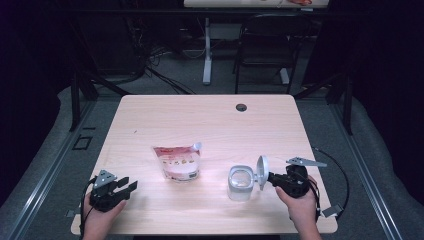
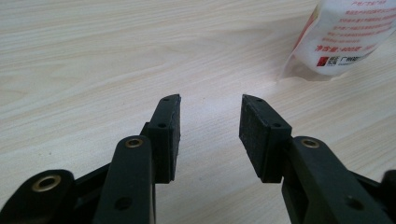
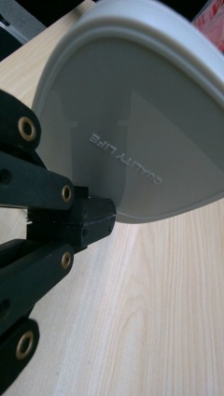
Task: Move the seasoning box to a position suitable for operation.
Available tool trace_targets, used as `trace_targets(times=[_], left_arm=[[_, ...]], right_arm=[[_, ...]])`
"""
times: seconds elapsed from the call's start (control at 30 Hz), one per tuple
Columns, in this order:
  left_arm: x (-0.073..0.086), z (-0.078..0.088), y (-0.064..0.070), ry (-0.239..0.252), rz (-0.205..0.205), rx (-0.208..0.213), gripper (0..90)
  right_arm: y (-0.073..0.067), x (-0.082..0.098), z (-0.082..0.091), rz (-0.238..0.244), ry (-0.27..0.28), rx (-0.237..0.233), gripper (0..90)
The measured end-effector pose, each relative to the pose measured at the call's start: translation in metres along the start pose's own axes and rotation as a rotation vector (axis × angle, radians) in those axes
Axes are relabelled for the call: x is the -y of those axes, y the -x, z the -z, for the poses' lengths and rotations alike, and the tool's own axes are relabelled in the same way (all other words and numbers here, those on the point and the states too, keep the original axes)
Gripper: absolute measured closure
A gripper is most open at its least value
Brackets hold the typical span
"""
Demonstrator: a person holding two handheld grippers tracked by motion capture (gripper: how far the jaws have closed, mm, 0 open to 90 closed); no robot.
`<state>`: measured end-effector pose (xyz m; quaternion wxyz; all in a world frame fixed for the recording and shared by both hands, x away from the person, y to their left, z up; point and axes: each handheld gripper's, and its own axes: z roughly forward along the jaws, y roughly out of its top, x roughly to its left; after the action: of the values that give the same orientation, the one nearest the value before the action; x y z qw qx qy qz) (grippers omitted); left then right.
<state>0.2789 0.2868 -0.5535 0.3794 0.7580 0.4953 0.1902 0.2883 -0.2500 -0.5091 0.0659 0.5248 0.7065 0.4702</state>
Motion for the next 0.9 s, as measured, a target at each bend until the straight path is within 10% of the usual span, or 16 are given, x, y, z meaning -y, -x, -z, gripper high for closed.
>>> trace_targets(times=[0.6,0.9], left_arm=[[0.000,0.000,0.000,-0.004,-0.009,0.010,58.2],[-0.001,0.000,0.000,0.002,-0.003,0.006,58.6]], right_arm=[[0.011,0.022,0.007,0.157,0.004,0.181,60.2],[0.018,0.034,0.007,0.126,0.017,0.239,52.2]])
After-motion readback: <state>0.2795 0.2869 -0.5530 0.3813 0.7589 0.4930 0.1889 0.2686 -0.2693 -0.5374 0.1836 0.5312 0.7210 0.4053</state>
